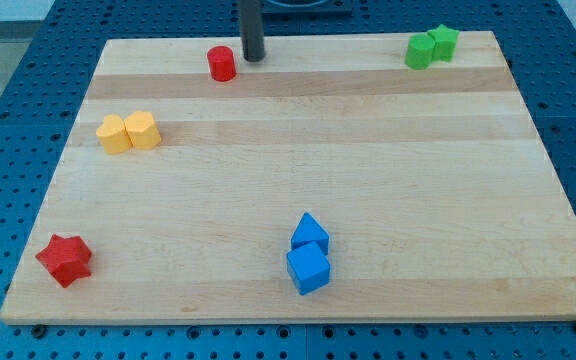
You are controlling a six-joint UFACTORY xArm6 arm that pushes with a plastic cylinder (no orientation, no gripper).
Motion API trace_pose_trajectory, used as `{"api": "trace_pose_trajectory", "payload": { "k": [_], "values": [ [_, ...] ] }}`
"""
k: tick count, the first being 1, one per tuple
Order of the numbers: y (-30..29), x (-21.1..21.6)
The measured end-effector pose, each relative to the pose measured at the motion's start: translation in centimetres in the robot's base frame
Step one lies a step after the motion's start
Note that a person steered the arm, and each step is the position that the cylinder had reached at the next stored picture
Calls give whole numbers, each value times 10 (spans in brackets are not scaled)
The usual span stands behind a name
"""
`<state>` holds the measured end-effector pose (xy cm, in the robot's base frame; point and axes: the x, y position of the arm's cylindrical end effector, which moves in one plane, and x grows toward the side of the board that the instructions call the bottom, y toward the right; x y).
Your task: Push the red circle towards yellow hexagon
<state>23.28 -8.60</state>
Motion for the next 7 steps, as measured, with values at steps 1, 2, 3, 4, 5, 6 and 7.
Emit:
{"api": "trace_pose_trajectory", "payload": {
  "k": [1,2,3,4,5,6,7],
  "values": [
    [-25,0],
    [-28,0],
    [-28,0],
    [-42,0],
    [-56,0],
    [-56,3],
    [-56,9]
  ]
}}
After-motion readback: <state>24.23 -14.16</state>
